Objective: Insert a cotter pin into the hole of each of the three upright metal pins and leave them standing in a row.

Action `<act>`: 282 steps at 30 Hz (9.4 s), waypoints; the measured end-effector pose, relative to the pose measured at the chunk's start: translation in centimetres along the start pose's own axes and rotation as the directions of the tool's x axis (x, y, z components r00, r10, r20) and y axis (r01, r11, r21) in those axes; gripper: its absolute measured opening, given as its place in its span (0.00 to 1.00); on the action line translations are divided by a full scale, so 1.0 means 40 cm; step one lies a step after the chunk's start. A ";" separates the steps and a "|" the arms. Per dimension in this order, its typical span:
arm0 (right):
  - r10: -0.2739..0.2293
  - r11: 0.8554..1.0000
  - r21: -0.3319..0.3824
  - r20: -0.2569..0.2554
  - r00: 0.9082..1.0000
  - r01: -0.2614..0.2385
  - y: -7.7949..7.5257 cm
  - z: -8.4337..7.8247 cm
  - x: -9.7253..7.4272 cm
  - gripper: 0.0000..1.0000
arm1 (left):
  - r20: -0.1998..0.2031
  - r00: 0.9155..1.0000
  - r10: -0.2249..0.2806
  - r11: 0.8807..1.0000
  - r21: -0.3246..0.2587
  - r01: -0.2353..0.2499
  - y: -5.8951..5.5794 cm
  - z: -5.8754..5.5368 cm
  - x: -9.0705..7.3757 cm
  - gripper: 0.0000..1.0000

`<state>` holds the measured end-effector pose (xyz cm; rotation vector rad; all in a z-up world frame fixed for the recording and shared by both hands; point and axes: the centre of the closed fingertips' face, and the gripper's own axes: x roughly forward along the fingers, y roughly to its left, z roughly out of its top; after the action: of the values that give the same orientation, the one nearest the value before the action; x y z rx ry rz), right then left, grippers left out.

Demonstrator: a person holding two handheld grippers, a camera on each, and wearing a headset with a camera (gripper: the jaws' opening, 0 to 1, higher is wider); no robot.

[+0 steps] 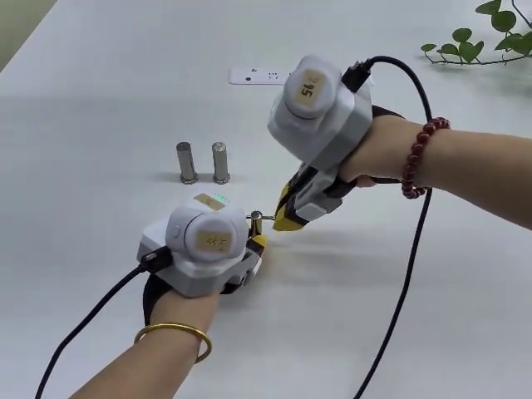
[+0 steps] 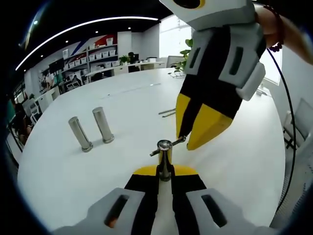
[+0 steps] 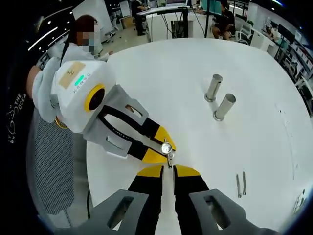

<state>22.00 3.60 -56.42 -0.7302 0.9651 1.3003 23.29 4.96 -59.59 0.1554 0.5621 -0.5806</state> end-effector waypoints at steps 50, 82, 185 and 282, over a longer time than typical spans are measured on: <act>-0.097 0.981 0.184 0.168 0.981 0.066 -0.021 0.006 -0.010 0.18 | 0.014 1.000 0.009 1.000 -0.014 -0.008 0.001 0.004 0.005 0.05; -0.187 0.898 0.436 0.259 0.948 0.058 -0.013 -0.088 -0.026 0.24 | -0.006 0.996 0.086 0.996 -0.004 -0.086 0.185 0.017 -0.023 0.05; -0.387 0.893 0.410 0.487 0.783 0.187 -0.171 0.113 -0.016 0.32 | 0.117 0.992 0.044 0.990 -0.141 -0.027 0.179 0.071 -0.206 0.64; -0.508 0.831 0.475 0.435 0.743 0.289 -0.213 0.109 0.014 0.08 | 0.187 0.978 0.097 0.991 -0.104 -0.078 0.198 0.073 -0.273 0.99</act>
<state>31.12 6.41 -55.63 -0.2098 0.5114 0.8145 21.49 15.87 -51.34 0.0319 0.3930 -0.4752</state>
